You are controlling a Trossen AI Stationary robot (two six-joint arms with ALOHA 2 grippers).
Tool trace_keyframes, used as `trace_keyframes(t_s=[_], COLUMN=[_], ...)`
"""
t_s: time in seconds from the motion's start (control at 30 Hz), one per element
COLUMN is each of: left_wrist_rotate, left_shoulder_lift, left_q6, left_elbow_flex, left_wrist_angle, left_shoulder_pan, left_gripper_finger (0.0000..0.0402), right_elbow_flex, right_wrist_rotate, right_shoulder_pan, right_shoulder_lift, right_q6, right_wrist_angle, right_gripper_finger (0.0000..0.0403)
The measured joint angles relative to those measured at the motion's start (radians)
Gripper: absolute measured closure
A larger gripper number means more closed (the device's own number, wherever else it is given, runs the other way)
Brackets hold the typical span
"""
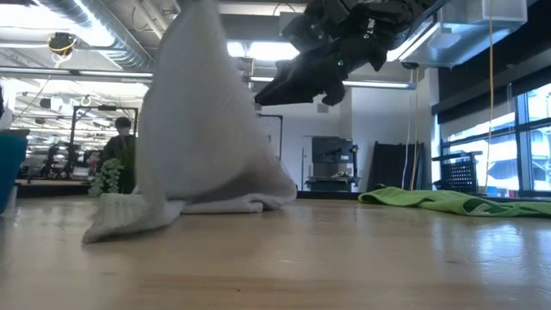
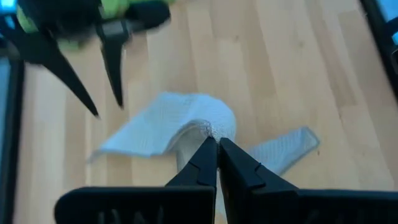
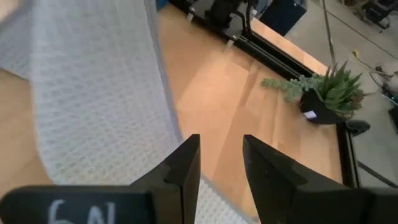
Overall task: Roll microfiber towels into tight, uniform cylinder then place into a basket
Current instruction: Roll the gray towel
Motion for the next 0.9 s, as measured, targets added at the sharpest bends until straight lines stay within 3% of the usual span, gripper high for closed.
trace_keyframes(t_s=[0.37,0.9], left_wrist_rotate=[0.000,0.000], left_shoulder_lift=[0.000,0.007], left_q6=[0.004,0.085], left_elbow_flex=[-0.113,-0.118], left_wrist_angle=[0.064,0.148], left_shoulder_pan=[0.007,0.007], left_gripper_finger=[0.0402,0.0402], right_elbow_flex=[0.000,0.001], right_wrist_rotate=[-0.330,-0.347], right_shoulder_pan=[0.005,0.066], right_shoulder_lift=[0.000,0.088], right_q6=[-0.015,0.011], right_wrist_angle=[0.069,0.290], right_gripper_finger=[0.0281,0.0281])
